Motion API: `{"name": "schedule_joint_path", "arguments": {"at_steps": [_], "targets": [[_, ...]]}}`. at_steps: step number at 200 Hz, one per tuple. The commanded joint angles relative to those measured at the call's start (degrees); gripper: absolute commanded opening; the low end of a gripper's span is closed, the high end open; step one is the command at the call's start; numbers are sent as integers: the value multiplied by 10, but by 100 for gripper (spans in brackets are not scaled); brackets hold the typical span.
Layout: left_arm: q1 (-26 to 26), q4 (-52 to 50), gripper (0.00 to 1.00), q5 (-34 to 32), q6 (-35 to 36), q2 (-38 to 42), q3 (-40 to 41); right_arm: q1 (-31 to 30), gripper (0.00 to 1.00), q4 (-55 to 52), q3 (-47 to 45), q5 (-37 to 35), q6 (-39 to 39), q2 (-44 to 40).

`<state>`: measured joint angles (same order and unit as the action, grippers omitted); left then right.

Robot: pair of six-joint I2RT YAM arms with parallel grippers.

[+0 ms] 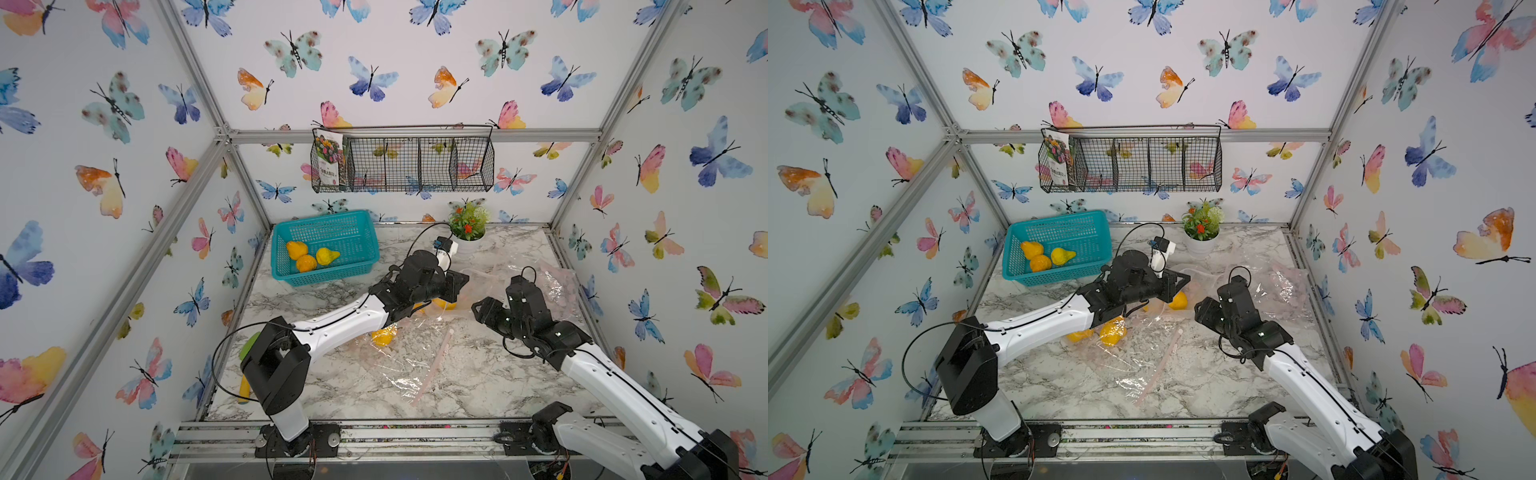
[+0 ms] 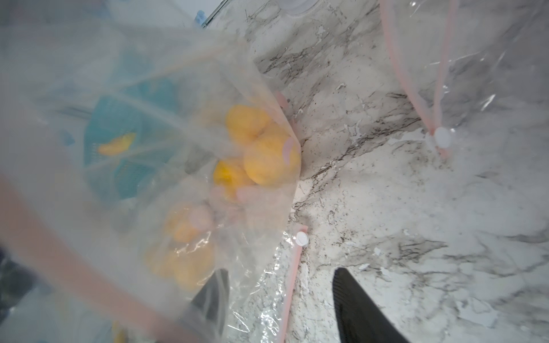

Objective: Open the zip-top bag and take out the pear
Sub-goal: Open the zipper of the food storage bag at the center of the board.

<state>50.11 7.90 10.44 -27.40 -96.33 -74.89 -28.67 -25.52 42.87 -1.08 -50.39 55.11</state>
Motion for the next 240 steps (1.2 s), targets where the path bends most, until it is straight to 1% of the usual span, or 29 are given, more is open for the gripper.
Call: {"name": "schedule_joint_path", "arguments": {"at_steps": [1,37,57,78,96,114,128,149,170,188,204,223,232,240], "targets": [[-31,-43,0,-38,42,35,-31,-3,46,-68,17,-33,28,-11],[-53,-55,0,-44,58,58,-43,-3,14,-90,27,-50,49,-26],[-57,-52,0,-46,62,67,-38,-3,3,-101,46,-58,56,-28],[-57,-48,0,-6,55,63,-45,-3,3,-112,97,-94,78,-26],[-57,-71,0,23,52,50,-71,-3,3,-131,177,-144,118,-14],[-57,-93,0,24,52,52,-82,-3,2,-152,269,-181,164,12],[-58,-95,0,14,52,62,-71,-3,3,-155,326,-187,199,32],[-59,-84,0,1,47,79,-33,-3,2,-143,362,-150,234,62],[-60,-80,0,-4,33,90,12,-3,3,-109,333,-85,245,83],[-61,-74,9,-16,18,98,68,-3,2,-81,291,-15,234,103],[-62,-50,16,-13,6,99,123,-3,2,-52,248,39,225,123],[-62,-44,19,-3,2,97,167,-6,2,-25,211,80,216,148],[-64,-51,23,-12,3,106,182,-10,3,-15,202,90,212,155],[-68,-56,29,-22,4,123,198,-14,3,-5,197,100,208,157]]}}
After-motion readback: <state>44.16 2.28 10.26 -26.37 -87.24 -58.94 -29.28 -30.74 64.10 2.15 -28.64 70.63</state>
